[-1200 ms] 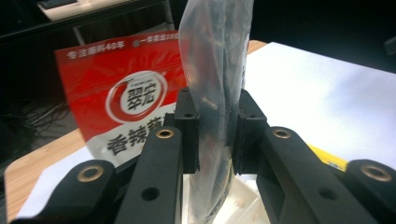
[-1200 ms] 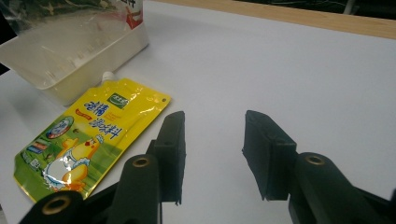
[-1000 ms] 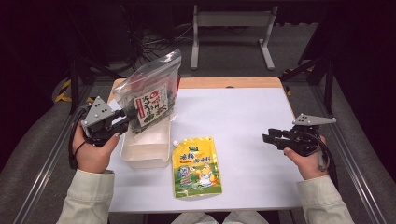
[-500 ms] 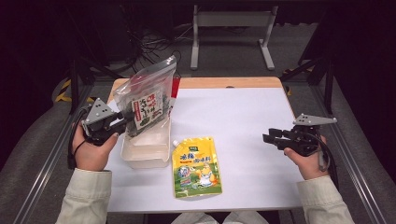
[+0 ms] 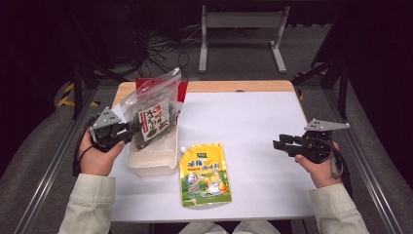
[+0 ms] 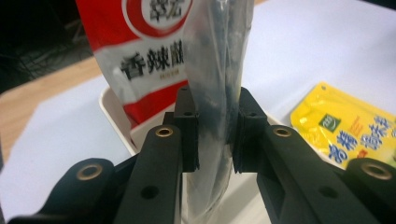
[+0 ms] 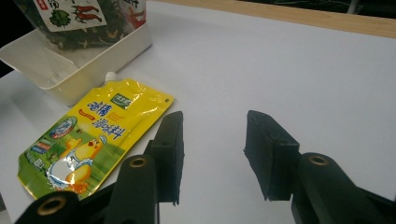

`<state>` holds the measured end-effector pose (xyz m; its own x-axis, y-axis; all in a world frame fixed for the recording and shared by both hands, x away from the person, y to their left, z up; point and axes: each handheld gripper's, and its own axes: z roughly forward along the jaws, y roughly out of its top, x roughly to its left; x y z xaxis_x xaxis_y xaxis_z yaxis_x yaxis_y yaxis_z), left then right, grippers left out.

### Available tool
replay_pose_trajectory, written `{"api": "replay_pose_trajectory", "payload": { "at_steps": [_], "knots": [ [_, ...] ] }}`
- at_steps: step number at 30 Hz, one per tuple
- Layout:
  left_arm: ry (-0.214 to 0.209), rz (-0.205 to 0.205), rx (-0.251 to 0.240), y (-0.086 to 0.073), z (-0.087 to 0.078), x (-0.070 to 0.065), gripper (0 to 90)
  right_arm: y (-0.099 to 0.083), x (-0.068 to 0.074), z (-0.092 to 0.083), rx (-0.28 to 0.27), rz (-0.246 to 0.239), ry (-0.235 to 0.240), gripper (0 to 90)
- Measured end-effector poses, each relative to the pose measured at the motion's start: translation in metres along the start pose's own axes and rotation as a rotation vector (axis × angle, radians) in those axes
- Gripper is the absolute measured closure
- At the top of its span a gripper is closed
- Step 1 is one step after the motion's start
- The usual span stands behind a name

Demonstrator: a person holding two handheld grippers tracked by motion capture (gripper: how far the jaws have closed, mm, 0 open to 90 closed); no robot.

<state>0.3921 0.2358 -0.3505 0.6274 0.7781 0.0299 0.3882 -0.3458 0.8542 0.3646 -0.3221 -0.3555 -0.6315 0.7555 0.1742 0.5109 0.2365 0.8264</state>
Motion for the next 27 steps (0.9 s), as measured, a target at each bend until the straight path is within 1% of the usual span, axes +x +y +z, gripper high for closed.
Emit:
{"api": "replay_pose_trajectory", "payload": {
  "at_steps": [2,5,8,9,11,12,13,14,18,19,20,24,27],
  "knots": [
    [-0.021,-0.017,0.015,-0.006,0.003,0.003,75.5,0.0,0.001,0.001,0.002,0.001,0.005,56.6],
    [-0.026,-0.024,0.014,-0.008,0.001,0.006,75.3,0.001,0.003,0.004,0.005,-0.003,0.011,56.2],
    [-0.018,-0.014,0.022,-0.007,0.0,0.003,74.5,0.001,0.004,0.006,0.012,-0.007,0.015,55.7],
    [-0.019,-0.031,0.034,-0.006,-0.001,0.002,73.5,0.001,0.004,0.007,0.013,-0.009,0.016,55.5],
    [-0.034,-0.063,0.034,-0.006,-0.001,0.0,69.0,0.001,0.005,0.009,0.018,-0.009,0.021,55.0],
    [-0.031,-0.062,0.027,-0.007,-0.002,0.0,64.0,0.001,0.006,0.01,0.02,-0.012,0.023,54.7],
    [-0.027,-0.078,0.021,-0.007,-0.002,-0.001,57.3,0.001,0.006,0.011,0.021,-0.015,0.024,54.3],
    [-0.024,-0.074,0.021,-0.007,-0.004,-0.001,51.5,0.001,0.006,0.012,0.02,-0.017,0.025,54.0],
    [-0.022,-0.077,0.005,-0.006,-0.011,-0.003,40.6,0.001,0.008,0.014,0.021,-0.02,0.03,53.4],
    [-0.03,-0.071,0.005,-0.006,-0.013,-0.003,39.7,0.001,0.008,0.014,0.021,-0.02,0.031,53.3],
    [-0.028,-0.07,-0.003,-0.006,-0.014,-0.005,38.1,0.001,0.008,0.014,0.022,-0.019,0.033,53.1],
    [-0.023,-0.053,0.001,-0.007,-0.023,-0.011,33.9,0.002,0.009,0.017,0.027,-0.019,0.04,52.3],
    [-0.035,-0.065,-0.016,-0.01,-0.03,-0.014,31.4,0.002,0.011,0.019,0.029,-0.023,0.045,52.0]
  ]
}}
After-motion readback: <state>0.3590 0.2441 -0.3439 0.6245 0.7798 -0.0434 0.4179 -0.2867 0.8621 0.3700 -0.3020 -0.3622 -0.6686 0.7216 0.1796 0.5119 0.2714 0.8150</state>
